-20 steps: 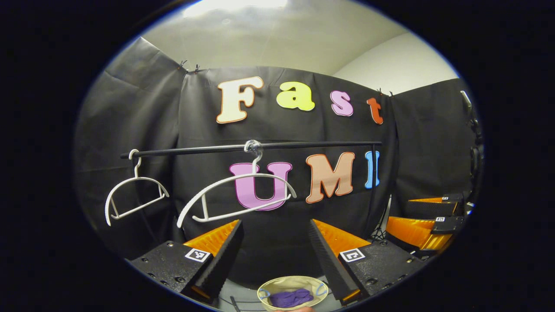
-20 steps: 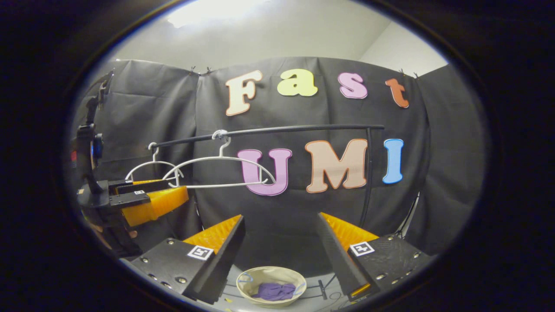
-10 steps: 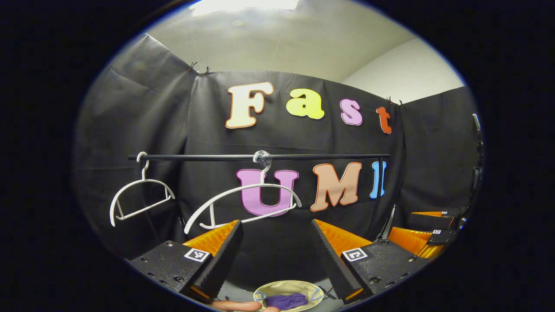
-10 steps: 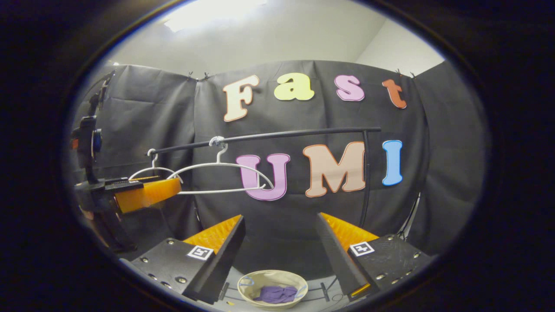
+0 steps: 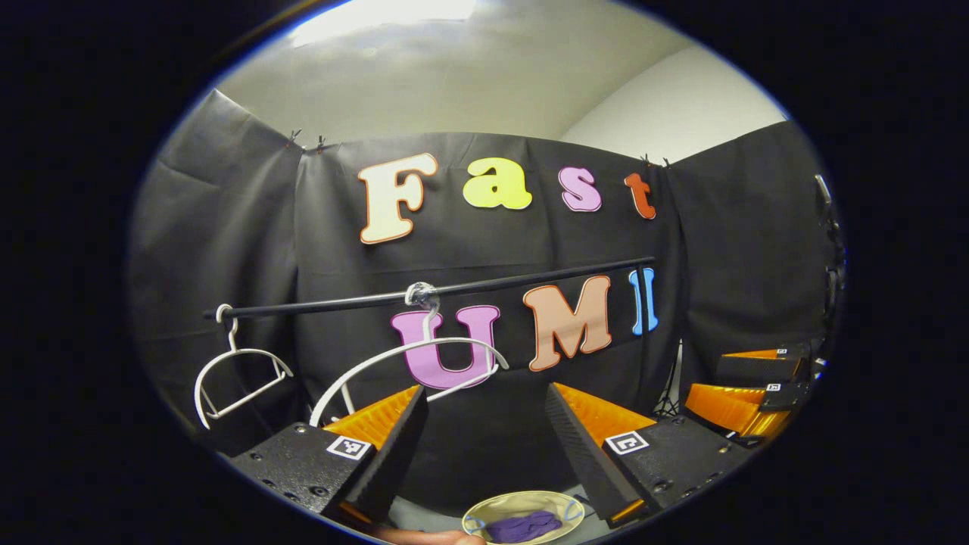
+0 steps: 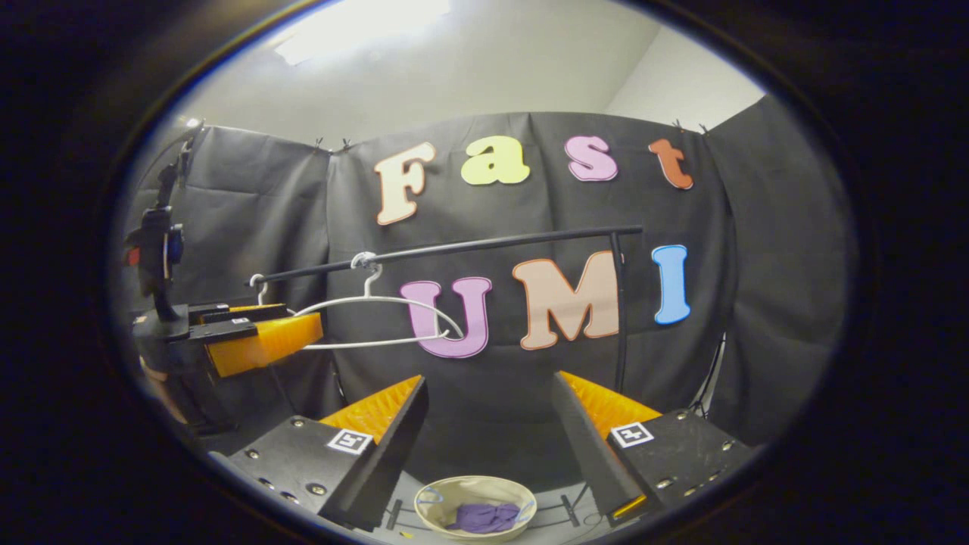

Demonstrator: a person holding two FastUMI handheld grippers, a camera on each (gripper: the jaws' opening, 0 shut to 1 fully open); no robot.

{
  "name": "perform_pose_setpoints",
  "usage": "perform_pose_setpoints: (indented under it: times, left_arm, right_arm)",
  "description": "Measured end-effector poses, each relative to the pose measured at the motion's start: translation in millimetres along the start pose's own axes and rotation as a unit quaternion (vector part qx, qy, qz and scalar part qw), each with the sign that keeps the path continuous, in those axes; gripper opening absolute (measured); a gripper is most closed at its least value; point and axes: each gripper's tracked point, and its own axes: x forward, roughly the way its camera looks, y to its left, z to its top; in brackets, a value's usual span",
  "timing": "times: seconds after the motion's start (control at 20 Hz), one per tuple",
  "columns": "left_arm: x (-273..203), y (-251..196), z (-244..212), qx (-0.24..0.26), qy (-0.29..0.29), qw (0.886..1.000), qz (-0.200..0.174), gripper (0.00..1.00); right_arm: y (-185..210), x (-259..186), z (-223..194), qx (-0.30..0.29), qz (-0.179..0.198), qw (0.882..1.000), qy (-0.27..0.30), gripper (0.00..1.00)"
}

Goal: Grasp the clothes on the hanger with both hands and then place them into the laundry hamper below.

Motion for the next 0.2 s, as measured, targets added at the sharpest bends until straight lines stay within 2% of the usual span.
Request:
perform_pose_setpoints:
  times: [0.2]
  left_arm:
    - [2, -5, 16, 0.009, -0.018, 1.000, 0.020, 0.99]
  right_arm:
    - [-30, -12, 1, 0.013, -0.015, 1.000, -0.004, 0.99]
